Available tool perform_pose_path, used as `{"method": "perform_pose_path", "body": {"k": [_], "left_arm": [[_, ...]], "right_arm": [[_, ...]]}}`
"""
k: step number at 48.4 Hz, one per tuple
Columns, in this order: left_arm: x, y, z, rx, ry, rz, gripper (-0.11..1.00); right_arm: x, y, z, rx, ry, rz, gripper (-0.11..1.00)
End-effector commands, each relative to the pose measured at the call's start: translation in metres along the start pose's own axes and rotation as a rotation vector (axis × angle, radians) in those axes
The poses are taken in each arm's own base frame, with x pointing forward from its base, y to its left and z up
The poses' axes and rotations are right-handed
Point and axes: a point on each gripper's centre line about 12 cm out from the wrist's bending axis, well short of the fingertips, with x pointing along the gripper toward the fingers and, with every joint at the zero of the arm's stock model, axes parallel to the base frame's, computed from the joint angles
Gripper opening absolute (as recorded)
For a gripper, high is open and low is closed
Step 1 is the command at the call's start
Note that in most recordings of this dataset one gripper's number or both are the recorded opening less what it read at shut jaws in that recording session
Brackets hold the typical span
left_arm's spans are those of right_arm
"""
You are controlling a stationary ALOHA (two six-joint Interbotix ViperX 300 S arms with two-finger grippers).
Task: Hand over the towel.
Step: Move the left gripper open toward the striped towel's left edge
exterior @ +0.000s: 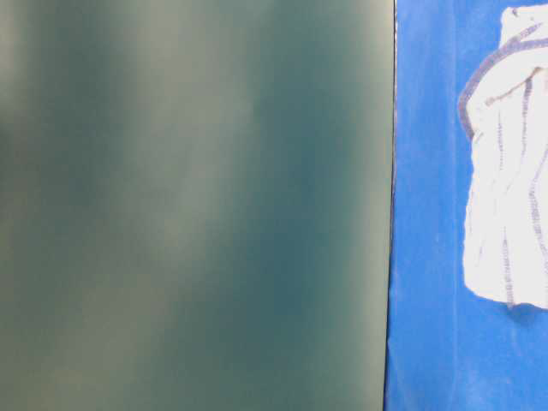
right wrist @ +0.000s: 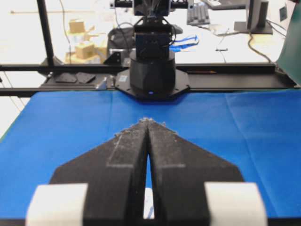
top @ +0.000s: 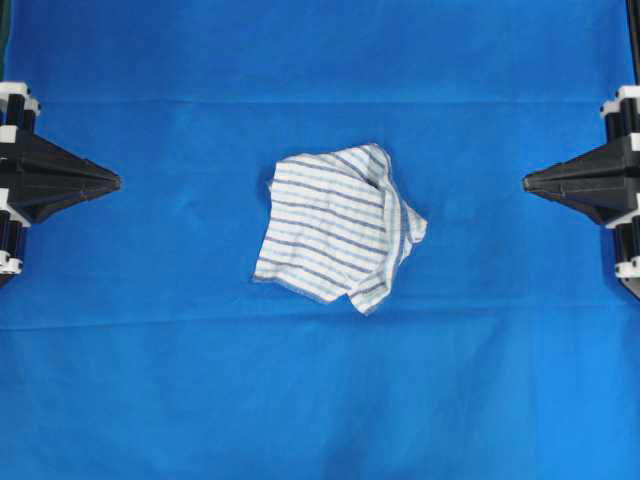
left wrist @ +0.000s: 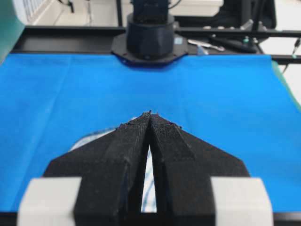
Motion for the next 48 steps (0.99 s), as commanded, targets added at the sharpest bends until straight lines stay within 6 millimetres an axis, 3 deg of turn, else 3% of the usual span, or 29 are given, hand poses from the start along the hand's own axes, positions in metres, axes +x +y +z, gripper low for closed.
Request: {"method": "perform_pose_path", "body": {"k": [1,16,24,33,37,48], "left_arm": [[0.002,0.002,0.008,-0.02,-0.029,0.014,0.0],[0.018,0.005,0.013,-0.003,-0.049,0.024,0.0],[0.048,0.014,0.01,0.002,0.011,0.06,0.0],[0.091,0.025,-0.011,0.001,0.129,0.091,0.03],[0.11,0.03,-0.023,-0.002,0.201,0.101,0.19],[0.153,0.044,-0.074,-0.021,0.507,0.123,0.81]], "right_arm": [[0.004,0.0,0.012,0.003,-0.031,0.0,0.0],[0.003,0.0,0.012,0.006,-0.012,0.0,0.0],[0.003,0.0,0.011,0.006,-0.006,0.0,0.0],[0.003,0.0,0.01,0.006,0.005,0.0,0.0],[0.003,0.0,0.009,0.005,0.012,0.0,0.0],[0.003,0.0,0.005,0.003,0.04,0.0,0.0]]}}
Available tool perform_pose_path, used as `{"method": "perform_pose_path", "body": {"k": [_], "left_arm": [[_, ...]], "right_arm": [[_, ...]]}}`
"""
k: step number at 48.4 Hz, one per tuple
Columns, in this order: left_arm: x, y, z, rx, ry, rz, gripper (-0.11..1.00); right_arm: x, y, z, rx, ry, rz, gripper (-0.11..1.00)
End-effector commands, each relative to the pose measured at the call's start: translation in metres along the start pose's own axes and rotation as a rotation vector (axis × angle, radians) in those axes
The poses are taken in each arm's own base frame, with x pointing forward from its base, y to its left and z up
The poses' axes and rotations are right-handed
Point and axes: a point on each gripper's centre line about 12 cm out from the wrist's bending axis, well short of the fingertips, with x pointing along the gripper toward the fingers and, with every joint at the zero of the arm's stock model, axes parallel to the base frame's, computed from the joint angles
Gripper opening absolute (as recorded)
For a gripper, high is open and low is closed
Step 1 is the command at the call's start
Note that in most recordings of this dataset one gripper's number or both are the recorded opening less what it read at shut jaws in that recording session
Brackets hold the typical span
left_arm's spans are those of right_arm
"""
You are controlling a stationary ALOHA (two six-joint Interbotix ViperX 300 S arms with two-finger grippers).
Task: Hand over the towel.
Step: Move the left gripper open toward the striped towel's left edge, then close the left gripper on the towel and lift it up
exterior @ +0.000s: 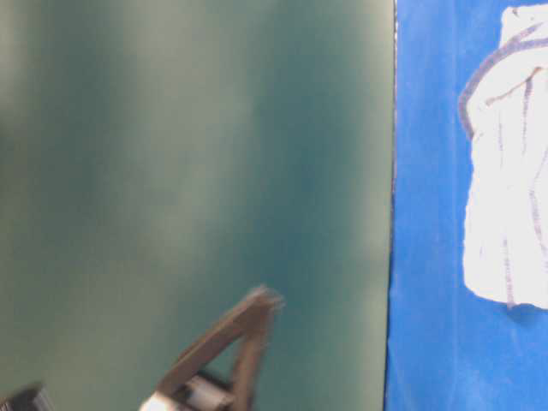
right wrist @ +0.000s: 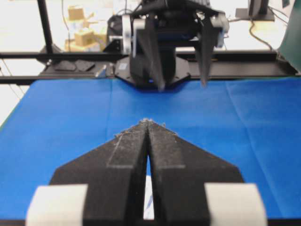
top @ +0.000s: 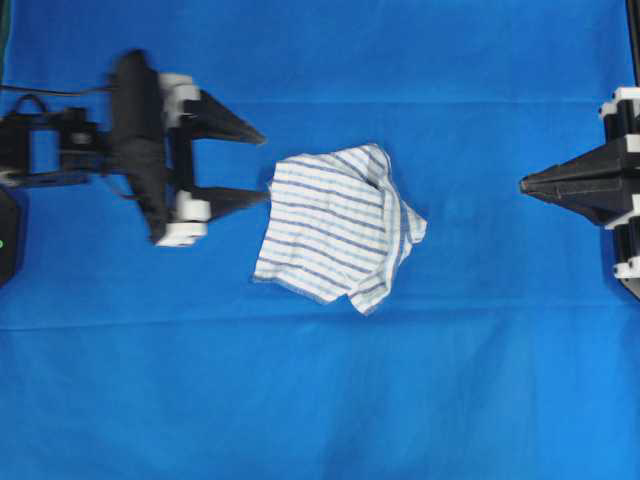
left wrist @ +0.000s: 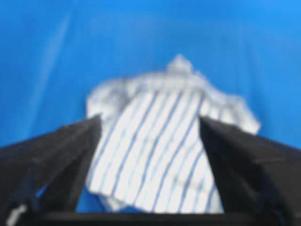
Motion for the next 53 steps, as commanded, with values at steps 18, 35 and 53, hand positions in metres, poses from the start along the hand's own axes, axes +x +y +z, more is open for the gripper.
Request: {"method": "perform_pose_path", "body": {"k": [18,35,53], "left_arm": [[0.088,0.013,-0.091,-0.019,0.394,0.027,0.92],[0.103,0.013,-0.108,-0.019,0.426,0.028,0.9],[0.095,0.013,-0.098,-0.018,0.433,0.026,0.13]], "right_arm": [[0.004,0.0,0.001,-0.003,0.026,0.0,0.0],[0.004,0.0,-0.002,-0.002,0.043,0.0,0.0],[0.004,0.0,-0.002,0.0,0.046,0.0,0.0]]}}
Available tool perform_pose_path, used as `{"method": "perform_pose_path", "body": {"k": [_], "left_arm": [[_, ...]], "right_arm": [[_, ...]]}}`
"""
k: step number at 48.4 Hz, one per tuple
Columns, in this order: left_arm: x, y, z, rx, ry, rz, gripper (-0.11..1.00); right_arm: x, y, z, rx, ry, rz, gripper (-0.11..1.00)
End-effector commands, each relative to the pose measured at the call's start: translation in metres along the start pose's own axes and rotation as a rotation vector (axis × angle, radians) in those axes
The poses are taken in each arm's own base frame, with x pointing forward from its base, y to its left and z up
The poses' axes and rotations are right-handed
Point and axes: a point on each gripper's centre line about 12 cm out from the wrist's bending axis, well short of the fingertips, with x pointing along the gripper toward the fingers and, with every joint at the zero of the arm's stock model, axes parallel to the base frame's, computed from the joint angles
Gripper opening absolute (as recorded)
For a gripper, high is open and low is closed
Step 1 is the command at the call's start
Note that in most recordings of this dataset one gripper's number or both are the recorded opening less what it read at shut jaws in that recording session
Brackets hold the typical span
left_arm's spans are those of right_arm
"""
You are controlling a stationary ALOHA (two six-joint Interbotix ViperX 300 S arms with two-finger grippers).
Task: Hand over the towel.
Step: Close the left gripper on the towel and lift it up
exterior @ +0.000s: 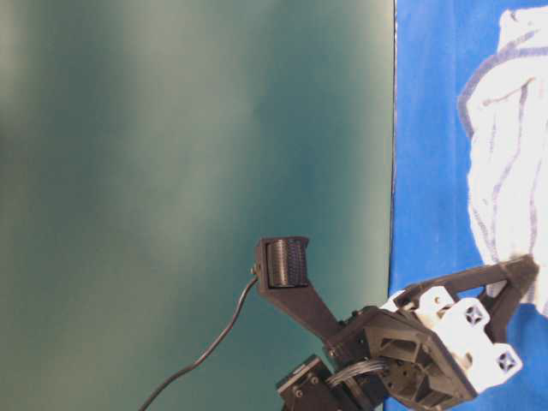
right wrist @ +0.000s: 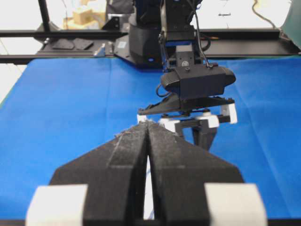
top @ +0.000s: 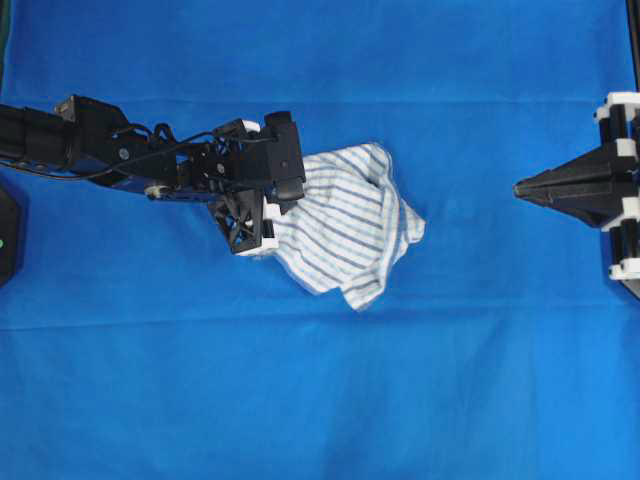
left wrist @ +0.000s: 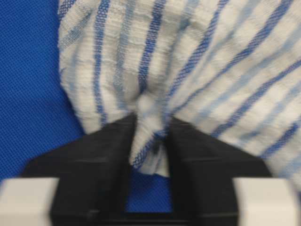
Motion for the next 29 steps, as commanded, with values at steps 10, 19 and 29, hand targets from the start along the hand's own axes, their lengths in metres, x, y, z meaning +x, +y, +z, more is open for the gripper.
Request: {"method": "perform_pose_path", "body": {"k": [10,19,29], "left_arm": [[-0.06,-0.001,0.052,-0.002,-0.172,-0.002,0.07],[-0.127,-0.008,0.09,0.01,-0.373,-0.018,0.07],[-0.191,-0.018,0.117,0.022,-0.592,-0.045,0.07]], "right_arm": [[0.002,0.0,0.007,0.0,-0.014,0.0,0.0],[0.002,0.0,0.008,0.0,-0.017,-0.002,0.0],[0.002,-0.004,0.007,-0.001,-0.018,-0.019,0.0]]}}
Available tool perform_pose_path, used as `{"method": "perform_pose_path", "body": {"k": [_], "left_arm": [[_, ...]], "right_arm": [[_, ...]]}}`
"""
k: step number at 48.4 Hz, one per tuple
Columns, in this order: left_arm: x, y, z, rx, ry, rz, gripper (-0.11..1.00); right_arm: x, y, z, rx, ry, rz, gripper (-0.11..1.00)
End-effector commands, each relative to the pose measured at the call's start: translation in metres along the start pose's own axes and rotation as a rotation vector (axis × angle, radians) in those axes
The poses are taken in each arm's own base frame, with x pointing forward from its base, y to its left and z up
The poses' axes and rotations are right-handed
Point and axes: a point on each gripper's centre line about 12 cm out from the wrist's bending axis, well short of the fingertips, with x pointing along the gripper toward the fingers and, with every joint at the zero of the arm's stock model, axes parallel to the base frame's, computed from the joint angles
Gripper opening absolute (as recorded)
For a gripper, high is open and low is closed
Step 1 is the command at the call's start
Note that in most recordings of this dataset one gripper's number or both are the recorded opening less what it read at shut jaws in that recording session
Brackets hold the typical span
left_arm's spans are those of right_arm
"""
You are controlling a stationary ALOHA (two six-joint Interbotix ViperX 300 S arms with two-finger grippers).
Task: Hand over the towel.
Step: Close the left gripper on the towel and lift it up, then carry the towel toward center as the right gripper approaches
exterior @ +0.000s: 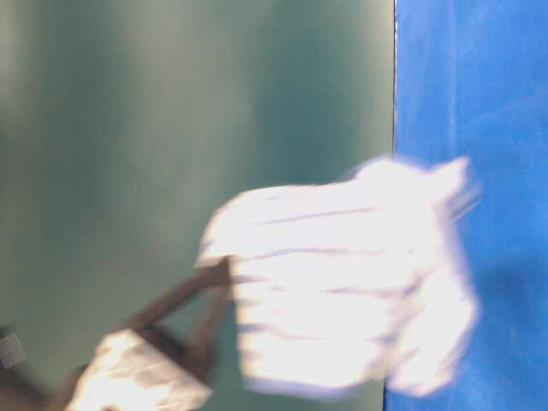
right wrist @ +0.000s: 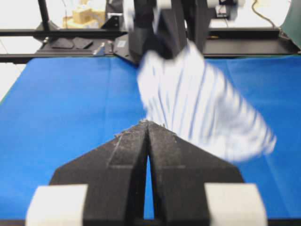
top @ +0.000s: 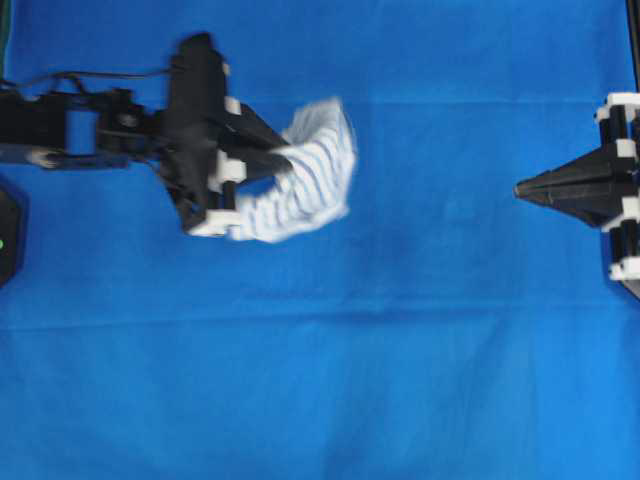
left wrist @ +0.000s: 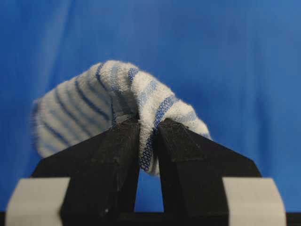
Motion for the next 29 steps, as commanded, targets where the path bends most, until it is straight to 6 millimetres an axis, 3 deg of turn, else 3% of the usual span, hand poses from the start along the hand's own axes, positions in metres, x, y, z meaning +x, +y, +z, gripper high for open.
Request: {"method": "perform_pose_path", "body": {"k": [1,11,29], "left_arm": [[-0.021,-0.008,0.028,0.004,-0.118,-0.02,0.07],[-0.041,-0.022,0.041,0.005,-0.24,-0.064,0.07],[-0.044,-0.027,0.041,0.0,-0.26,-0.08,0.07]], "right_arm": [[0.002,-0.002,0.007,0.0,-0.02,-0.009,0.0],[0.002,-0.002,0.008,0.0,-0.028,-0.011,0.0],[0.003,-0.004,0.008,0.017,-0.037,-0.018,0.01]]}}
